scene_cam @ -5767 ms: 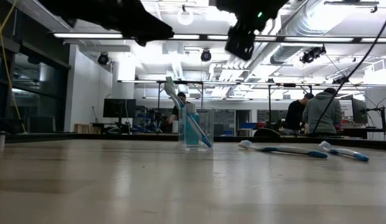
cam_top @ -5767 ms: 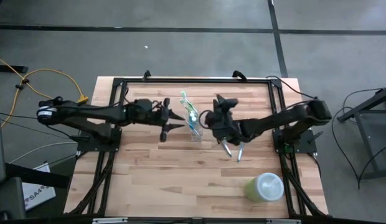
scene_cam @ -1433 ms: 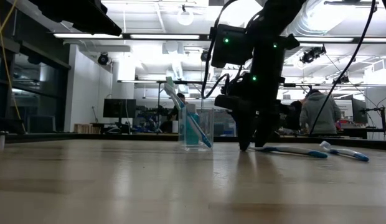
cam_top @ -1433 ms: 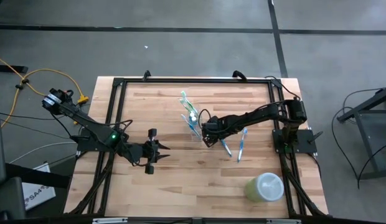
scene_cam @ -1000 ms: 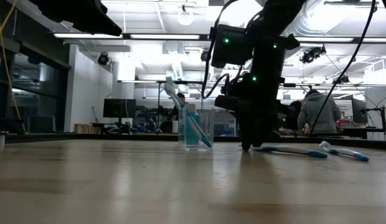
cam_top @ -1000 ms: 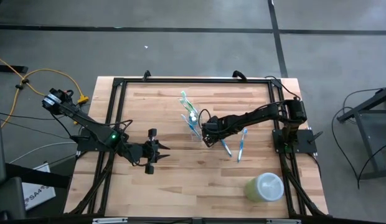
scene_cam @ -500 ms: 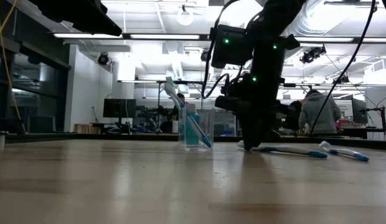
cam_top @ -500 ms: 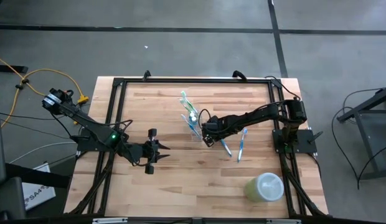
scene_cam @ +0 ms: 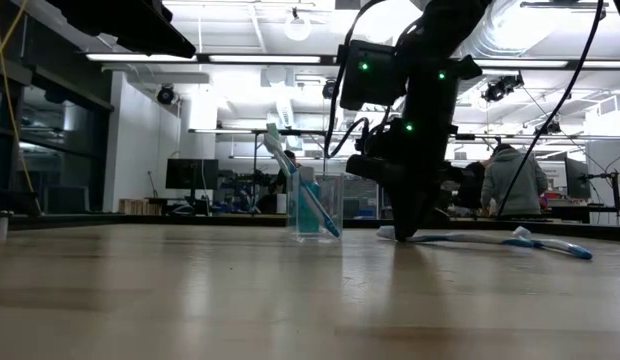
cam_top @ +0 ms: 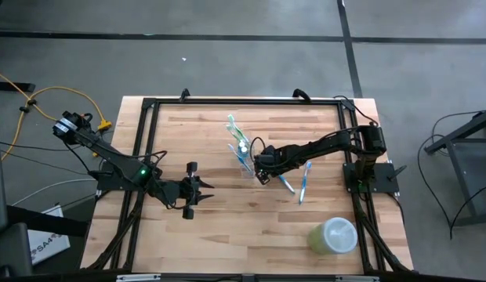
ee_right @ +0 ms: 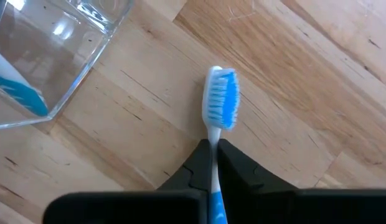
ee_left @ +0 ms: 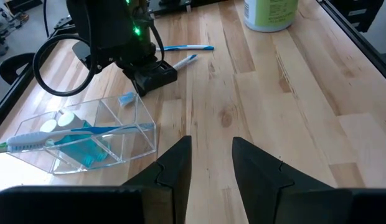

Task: Pick & Place toothbrushing station
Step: Put the left blue toothbrush into the transparent organizer

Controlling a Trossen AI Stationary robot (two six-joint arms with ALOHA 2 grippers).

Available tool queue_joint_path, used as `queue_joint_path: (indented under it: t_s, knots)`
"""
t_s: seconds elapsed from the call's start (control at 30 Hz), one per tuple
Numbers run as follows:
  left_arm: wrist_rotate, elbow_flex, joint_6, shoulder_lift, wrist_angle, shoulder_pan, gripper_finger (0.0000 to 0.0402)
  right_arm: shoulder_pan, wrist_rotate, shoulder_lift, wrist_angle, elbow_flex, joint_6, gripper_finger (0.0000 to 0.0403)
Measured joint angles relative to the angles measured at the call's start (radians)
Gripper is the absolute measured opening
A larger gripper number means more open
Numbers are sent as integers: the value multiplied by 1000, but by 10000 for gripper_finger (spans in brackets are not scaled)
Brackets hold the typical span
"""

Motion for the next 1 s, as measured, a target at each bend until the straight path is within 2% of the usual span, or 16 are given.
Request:
queue_joint_path:
  t_s: [0.47,1.0]
  knots:
    - [0,0,-3,0,0,0,110,-21,-68,-2,2,0,0,5]
    - [0,0,-2,0,0,0,110,-34,-79,-46,31,-4,-26,3]
